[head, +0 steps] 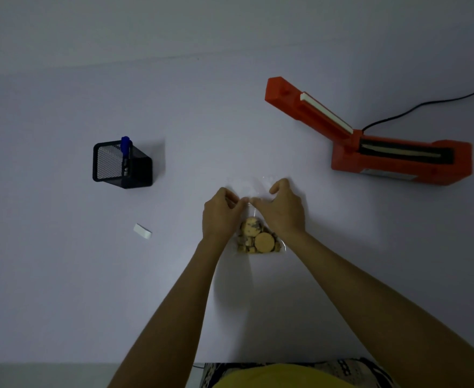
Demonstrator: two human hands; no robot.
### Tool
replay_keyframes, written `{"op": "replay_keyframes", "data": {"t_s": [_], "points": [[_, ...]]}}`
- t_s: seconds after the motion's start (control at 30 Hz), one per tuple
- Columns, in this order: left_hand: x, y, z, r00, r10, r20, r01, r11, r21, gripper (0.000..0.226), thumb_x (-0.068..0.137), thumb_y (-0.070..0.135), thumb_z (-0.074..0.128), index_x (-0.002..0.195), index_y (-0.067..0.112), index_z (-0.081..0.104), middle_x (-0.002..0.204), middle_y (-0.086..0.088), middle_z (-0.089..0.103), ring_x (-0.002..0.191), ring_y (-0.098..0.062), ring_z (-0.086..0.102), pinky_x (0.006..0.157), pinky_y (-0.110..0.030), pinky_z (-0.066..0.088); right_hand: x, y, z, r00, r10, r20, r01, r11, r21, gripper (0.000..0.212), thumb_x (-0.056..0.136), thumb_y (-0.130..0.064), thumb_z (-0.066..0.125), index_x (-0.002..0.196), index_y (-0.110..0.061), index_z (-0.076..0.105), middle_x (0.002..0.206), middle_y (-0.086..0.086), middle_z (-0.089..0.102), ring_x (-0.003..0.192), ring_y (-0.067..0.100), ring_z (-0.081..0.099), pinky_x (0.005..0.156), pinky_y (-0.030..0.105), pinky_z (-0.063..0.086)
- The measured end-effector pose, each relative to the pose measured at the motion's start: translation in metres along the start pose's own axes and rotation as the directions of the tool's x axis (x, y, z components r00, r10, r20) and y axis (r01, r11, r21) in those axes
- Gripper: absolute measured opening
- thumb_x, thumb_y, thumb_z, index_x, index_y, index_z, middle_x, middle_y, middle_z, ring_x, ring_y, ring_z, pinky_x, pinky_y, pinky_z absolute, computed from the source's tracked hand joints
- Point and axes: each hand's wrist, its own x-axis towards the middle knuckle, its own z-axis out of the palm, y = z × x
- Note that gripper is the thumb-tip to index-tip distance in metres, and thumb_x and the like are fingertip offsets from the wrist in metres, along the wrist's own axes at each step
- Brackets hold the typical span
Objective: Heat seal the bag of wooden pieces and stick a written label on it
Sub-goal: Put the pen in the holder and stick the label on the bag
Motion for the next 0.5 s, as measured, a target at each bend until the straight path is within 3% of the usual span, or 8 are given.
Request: {"op": "replay_keyframes", "data": {"t_s": [0.27, 0.4, 0.5], "points": [[-0.0016, -0.0015, 0.0046, 1.000, 0.003, -0.027, -0.002, 0.999, 0.036, 0.030, 0.083, 0.040, 0.070, 0.087, 0.014, 0.056, 0.074, 0.001, 0.061, 0.067, -0.015, 0.057, 0.060, -0.025, 0.044, 0.0051, 0.0099, -0.0065, 0.999, -0.025, 0.020, 0.024, 0.999, 0.042, 0.028, 0.083, -0.022, 0.070, 0.093, -0.016, 0.044, 0.068, -0.001, 0.056, 0.057, 0.014, 0.053, 0.046, 0.019, 0.034], [-0.0003, -0.0033, 0.0050, 1.000, 0.004, -0.029, -0.003, 1.000, 0.026, 0.031, 0.082, 0.041, 0.070, 0.087, 0.013, 0.057, 0.073, 0.002, 0.060, 0.067, -0.015, 0.057, 0.062, -0.030, 0.049, 0.0037, 0.0091, -0.0053, 0.999, -0.022, 0.023, 0.021, 0.997, 0.070, 0.033, 0.081, -0.028, 0.073, 0.094, -0.014, 0.046, 0.068, 0.001, 0.056, 0.056, 0.018, 0.053, 0.051, 0.028, 0.043], [0.0005, -0.0039, 0.0049, 0.999, -0.005, -0.031, 0.006, 1.000, 0.021, 0.032, 0.081, 0.042, 0.071, 0.087, 0.013, 0.057, 0.073, 0.002, 0.061, 0.067, -0.015, 0.058, 0.062, -0.029, 0.048, 0.0052, 0.0101, -0.0037, 0.999, -0.028, 0.030, 0.027, 0.998, 0.051, 0.032, 0.081, -0.024, 0.073, 0.094, -0.015, 0.045, 0.070, 0.002, 0.057, 0.058, 0.017, 0.054, 0.049, 0.025, 0.041]]}}
